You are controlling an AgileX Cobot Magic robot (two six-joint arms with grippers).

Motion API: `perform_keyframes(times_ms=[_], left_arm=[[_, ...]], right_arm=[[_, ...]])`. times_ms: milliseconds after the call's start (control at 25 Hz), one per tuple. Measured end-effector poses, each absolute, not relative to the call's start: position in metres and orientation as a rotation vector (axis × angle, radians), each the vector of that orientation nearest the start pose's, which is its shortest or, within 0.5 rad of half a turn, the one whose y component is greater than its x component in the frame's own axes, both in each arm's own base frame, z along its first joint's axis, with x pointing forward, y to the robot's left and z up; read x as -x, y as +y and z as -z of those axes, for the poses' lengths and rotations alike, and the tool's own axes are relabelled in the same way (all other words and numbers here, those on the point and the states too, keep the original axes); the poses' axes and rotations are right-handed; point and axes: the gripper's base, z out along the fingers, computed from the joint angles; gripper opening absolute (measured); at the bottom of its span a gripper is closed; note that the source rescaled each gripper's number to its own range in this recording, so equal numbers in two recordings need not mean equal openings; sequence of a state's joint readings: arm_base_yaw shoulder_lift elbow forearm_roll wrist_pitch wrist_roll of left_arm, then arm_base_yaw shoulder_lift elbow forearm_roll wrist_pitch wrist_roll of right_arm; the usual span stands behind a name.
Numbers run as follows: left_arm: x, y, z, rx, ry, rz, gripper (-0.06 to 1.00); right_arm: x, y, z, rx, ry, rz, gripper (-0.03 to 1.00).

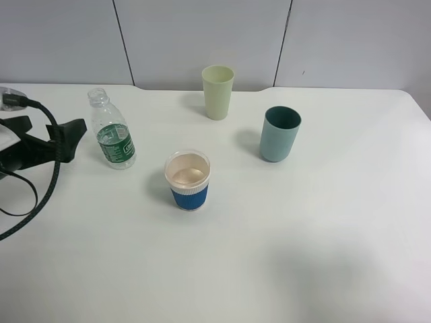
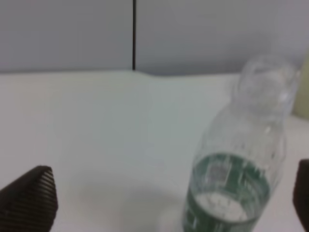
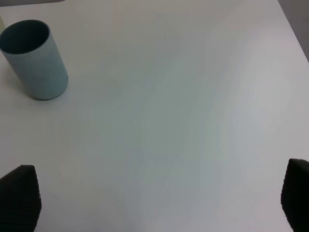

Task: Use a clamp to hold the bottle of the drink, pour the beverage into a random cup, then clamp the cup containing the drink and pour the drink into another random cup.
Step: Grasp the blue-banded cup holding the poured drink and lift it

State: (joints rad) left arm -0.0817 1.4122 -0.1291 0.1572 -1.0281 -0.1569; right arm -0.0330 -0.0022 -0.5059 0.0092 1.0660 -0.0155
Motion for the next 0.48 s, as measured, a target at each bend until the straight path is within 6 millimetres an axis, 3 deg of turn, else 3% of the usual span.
perform_keyframes(times_ms=[360, 480], left_arm=[[-0.166, -0.021, -0.224, -0.058, 1.522, 0.203, 0.98], [-0.16, -0.018, -0.252, -0.028, 1.455, 0.192, 0.98]], right_arm=[[0.006, 0.001, -0.278, -0.017, 2.041, 0.019, 1.0], [0.006, 0.001, -0.278, -0.017, 2.041, 0.019, 1.0]])
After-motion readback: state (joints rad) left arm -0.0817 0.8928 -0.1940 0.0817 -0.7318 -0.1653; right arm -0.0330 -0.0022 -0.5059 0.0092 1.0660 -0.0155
